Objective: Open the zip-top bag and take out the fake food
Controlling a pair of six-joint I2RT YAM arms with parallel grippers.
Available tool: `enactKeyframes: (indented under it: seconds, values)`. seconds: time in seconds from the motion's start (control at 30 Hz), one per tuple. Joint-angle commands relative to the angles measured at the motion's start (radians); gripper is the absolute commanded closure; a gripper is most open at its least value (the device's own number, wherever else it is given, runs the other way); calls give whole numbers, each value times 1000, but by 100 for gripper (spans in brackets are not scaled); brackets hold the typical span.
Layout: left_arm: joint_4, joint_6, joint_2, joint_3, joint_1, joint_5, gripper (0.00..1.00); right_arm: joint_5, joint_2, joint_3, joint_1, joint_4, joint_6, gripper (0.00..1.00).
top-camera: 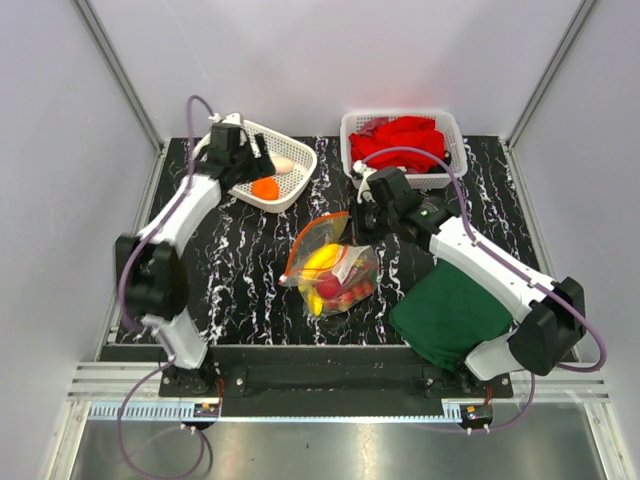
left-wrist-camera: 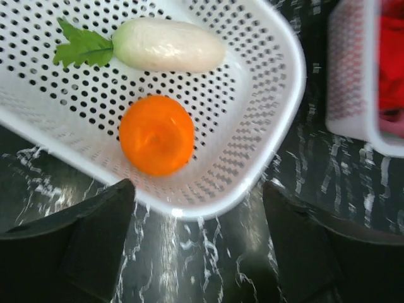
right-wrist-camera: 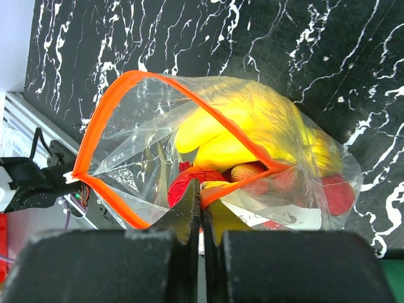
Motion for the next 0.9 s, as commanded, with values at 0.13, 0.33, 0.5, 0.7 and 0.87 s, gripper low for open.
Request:
enactKeyframes:
  seconds: [0.13, 0.33, 0.5, 0.7, 0.87]
  values:
    - [42, -47, -649, -410, -190, 94, 27, -58, 21, 41, 2, 40, -9, 100]
    - [80, -113, -951, -616, -434, 64, 42, -103, 6, 19, 2, 43, -12, 100]
    - [149, -153, -979, -644, -601, 22, 49, -141, 0, 3, 2, 54, -23, 100]
    - [54, -57, -771, -499, -776, -189, 61, -164, 8, 13, 2, 57, -29, 100]
    - [5, -32, -639, -422, -803, -292, 68, -170, -2, 10, 4, 58, -24, 100]
